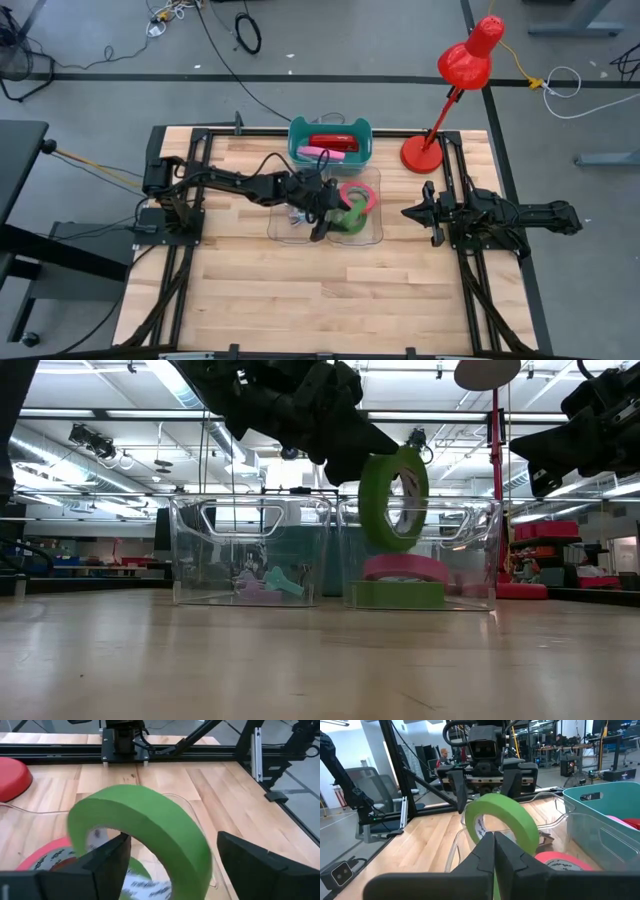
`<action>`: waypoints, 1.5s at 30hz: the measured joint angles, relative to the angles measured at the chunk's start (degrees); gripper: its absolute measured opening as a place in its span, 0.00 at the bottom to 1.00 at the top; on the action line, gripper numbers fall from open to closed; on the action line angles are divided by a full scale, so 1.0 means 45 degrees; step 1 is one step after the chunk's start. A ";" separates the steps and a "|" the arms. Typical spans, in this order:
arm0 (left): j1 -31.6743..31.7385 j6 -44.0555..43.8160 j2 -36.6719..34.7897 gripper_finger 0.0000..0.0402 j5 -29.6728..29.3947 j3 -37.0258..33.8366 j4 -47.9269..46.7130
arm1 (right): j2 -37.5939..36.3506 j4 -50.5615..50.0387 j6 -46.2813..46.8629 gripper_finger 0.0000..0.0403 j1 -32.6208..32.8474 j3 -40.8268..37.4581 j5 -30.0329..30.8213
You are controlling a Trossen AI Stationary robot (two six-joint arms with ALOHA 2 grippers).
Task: Pick and place Stapler, Stapler remover, tape
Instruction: Put the green tape into the right transparent bin, then return to Home Position
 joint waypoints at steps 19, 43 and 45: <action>-0.0110 0.1009 -0.0005 0.75 -0.1961 0.0000 -0.0112 | 0.0000 0.0000 0.0000 0.02 0.0000 0.0000 0.0000; -0.0369 0.3013 -0.0052 0.75 -0.2978 0.0035 -0.1565 | 0.0000 0.0000 0.0000 0.02 0.0001 0.0001 0.0000; -0.0364 0.2471 -0.0083 0.75 -0.3005 0.0229 -0.1568 | 0.0000 0.0000 0.0000 0.02 -0.0001 0.0005 0.0000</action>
